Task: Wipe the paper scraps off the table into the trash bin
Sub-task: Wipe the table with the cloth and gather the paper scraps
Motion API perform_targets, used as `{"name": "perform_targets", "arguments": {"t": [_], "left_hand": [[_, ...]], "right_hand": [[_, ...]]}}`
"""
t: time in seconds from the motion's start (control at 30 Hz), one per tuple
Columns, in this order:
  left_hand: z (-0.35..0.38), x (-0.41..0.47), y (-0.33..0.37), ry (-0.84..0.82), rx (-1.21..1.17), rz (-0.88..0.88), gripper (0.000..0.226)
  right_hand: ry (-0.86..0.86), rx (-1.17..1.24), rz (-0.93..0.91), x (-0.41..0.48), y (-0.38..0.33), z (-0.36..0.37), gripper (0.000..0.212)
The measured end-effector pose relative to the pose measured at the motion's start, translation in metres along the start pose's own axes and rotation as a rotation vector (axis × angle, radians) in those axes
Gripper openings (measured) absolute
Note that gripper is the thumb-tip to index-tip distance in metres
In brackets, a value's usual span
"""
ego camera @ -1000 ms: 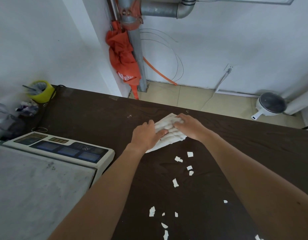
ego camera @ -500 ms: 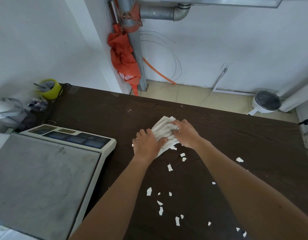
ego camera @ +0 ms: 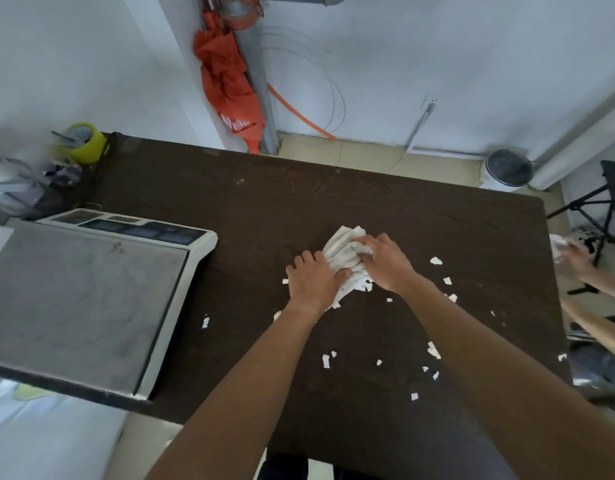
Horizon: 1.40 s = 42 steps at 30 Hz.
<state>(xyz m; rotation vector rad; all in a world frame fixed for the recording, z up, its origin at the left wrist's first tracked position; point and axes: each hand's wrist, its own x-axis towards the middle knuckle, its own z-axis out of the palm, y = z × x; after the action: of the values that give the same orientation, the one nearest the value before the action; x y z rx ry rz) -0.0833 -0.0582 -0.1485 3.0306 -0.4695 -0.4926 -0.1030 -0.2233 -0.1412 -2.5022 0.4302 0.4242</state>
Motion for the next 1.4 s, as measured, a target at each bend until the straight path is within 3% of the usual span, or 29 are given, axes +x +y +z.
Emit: {"name": "perform_targets", "arguments": {"t": [0.2, 0.4, 0.57, 0.83, 1.0, 1.27, 1.4], "left_hand": [[0.006, -0.019, 0.008, -0.016, -0.065, 0.106, 0.091], [-0.015, -0.008, 0.002, -0.139, -0.287, 0.121, 0.07], [-0.034, -0.013, -0.029, -0.021, -0.373, 0.081, 0.06], [-0.039, -0.052, -0.107, 0.04, -0.447, -0.138, 0.05], [-0.031, -0.08, -0.146, 0.0, -0.321, -0.281, 0.064], [-0.02, -0.115, -0.171, -0.013, -0.456, -0.458, 0.07], [-0.014, -0.129, -0.174, 0.063, -0.441, -0.517, 0.067]], "right_hand": [[0.02, -0.003, 0.053, -0.032, 0.017, -0.001, 0.043], [0.131, 0.044, 0.029, -0.035, 0.0, -0.012, 0.036], [0.216, 0.101, -0.051, -0.032, -0.035, -0.012, 0.037], [0.062, 0.09, -0.186, -0.032, -0.108, 0.027, 0.044], [-0.046, 0.035, -0.281, -0.037, -0.159, 0.052, 0.045], [-0.164, 0.067, -0.42, -0.047, -0.203, 0.077, 0.052], [-0.179, 0.059, -0.432, -0.053, -0.207, 0.083, 0.054]]}}
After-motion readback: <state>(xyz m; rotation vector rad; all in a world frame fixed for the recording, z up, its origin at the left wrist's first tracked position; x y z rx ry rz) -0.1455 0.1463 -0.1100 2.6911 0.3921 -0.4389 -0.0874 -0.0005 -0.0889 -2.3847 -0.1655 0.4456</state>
